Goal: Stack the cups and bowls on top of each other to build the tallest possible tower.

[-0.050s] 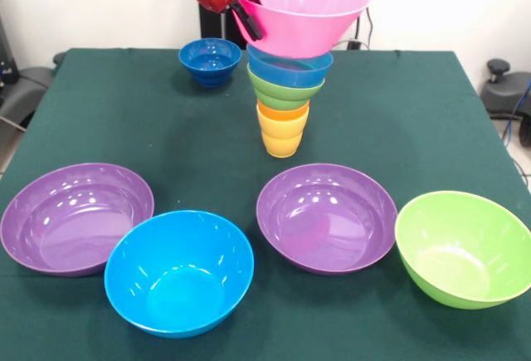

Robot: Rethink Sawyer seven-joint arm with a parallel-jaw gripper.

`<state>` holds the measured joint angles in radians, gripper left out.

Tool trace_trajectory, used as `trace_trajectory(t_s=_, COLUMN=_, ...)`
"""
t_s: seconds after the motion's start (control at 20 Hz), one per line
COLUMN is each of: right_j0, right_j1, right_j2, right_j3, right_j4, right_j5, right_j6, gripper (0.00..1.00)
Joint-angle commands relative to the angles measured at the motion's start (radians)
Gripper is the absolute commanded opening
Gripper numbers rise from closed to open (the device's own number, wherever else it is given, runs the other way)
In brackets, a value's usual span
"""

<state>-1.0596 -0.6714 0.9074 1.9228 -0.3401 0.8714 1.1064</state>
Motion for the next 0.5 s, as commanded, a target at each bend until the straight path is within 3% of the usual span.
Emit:
trace_trajectory(t_s=0.05, right_j0=0.031, right_j1=0.020, right_j2=-0.043, right_j3=0.042, right_j4=-0.037, right_j5=-0.058, right_j6=0.059, gripper=0.00)
trace_trajectory(t_s=0.5, right_j0=0.040, right_j1=0.034, right_j2=-0.053, right_j3=0.027, right_j4=-0.041, right_j5=-0.060, right_j6=0.050, gripper=0.00)
